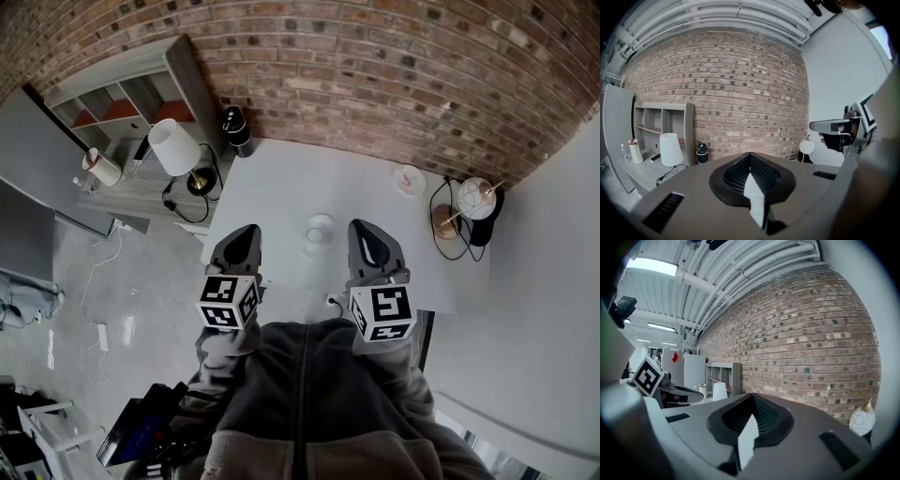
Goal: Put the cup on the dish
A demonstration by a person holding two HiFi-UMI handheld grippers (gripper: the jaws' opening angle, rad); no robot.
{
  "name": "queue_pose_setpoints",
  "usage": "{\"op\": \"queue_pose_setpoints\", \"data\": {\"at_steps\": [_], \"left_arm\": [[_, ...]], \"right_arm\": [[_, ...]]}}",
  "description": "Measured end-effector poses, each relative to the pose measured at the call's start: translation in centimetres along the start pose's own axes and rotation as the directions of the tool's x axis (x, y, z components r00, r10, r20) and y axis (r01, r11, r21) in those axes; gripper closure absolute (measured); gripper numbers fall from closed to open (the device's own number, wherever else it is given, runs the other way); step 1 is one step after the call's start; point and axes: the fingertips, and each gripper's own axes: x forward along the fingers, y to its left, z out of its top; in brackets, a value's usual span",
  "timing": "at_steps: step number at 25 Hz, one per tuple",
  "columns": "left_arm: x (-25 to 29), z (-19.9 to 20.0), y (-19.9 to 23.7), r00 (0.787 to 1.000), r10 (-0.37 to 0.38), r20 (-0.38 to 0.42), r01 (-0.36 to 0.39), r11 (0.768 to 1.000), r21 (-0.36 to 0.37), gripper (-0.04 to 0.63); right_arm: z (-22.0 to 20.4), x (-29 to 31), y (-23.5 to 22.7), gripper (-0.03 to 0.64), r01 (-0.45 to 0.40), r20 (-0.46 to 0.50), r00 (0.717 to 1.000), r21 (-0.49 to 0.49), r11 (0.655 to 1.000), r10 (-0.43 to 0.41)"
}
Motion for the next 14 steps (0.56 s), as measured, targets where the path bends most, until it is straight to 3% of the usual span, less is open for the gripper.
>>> {"op": "queue_pose_setpoints", "data": {"at_steps": [14], "left_arm": [[-0.3, -1.0, -2.5, 1.000, -0.008, -0.028, 0.008, 1.000, 0.017, 0.589]], "right_arm": [[-1.0, -1.5, -0.4, 0.614, -0.023, -0.002, 1.000, 0.017, 1.000, 0.023]]}}
